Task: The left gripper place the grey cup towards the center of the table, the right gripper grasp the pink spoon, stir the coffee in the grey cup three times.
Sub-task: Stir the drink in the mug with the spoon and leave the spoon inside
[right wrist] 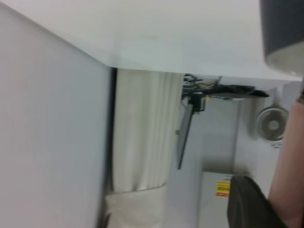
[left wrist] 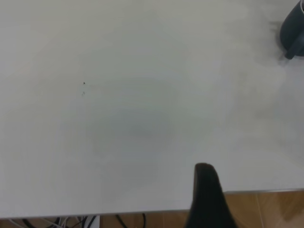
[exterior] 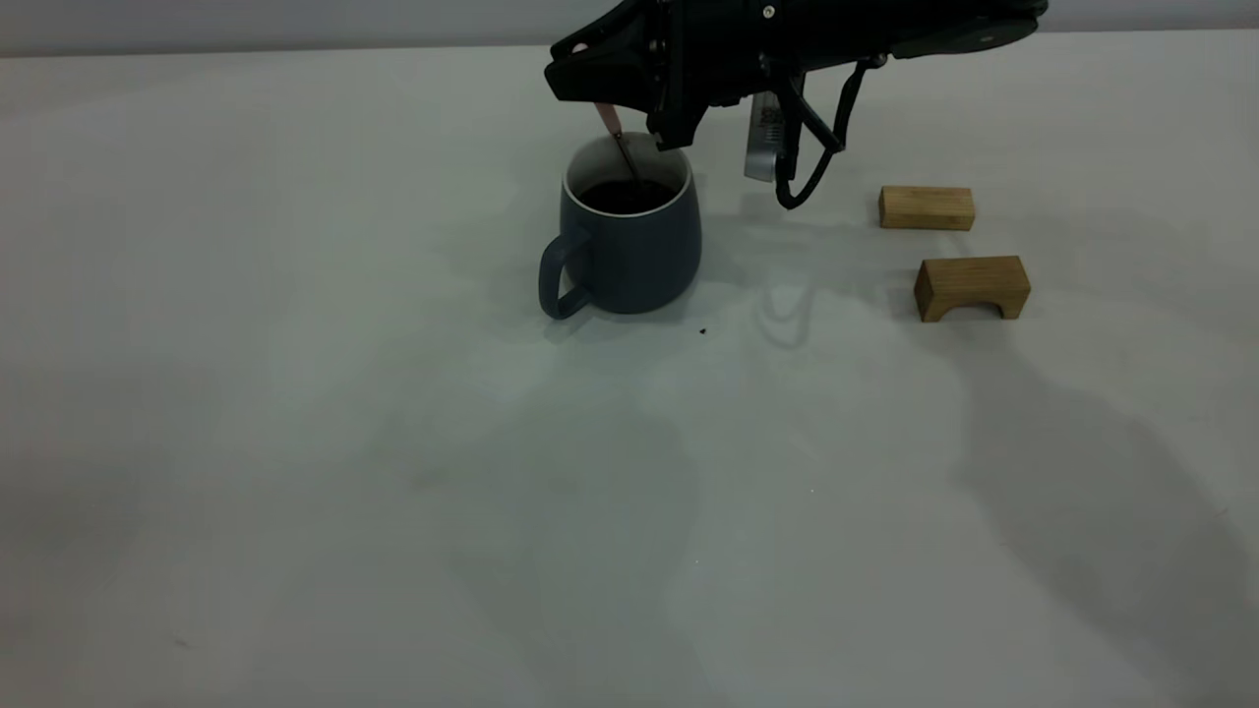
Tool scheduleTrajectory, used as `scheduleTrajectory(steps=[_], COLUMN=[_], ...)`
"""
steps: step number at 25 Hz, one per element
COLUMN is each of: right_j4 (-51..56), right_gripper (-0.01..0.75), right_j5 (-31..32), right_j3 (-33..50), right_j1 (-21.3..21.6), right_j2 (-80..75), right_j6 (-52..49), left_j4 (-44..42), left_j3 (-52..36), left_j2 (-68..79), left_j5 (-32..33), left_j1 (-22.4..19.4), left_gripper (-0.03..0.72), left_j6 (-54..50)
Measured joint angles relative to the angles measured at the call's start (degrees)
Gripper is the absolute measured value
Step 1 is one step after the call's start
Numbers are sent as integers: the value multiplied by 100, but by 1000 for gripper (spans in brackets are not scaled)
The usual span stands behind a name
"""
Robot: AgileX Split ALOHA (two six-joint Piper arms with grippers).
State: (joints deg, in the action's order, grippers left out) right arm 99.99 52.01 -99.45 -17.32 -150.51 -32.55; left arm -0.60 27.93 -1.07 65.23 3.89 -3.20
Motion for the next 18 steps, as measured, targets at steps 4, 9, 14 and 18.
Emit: scheduleTrajectory(steps=[4, 9, 14, 18], right_j4=[-626, -1437, -1403, -734], right_gripper=[132, 132, 132, 132], right_j5=[279, 1129, 1383, 1383], right_j3=[-11, -11, -11, -11], right_j1=[12, 26, 21, 9], right_j2=[46, 46, 46, 41], right_j6=[31, 26, -8, -185], left_j4=[0, 0, 0, 0], left_j3=[0, 0, 0, 0], left_j2=[0, 0, 0, 0], left_j5=[0, 0, 0, 0], left_j1=[0, 0, 0, 0], left_gripper=[569, 569, 569, 569], left_j6=[0, 0, 0, 0])
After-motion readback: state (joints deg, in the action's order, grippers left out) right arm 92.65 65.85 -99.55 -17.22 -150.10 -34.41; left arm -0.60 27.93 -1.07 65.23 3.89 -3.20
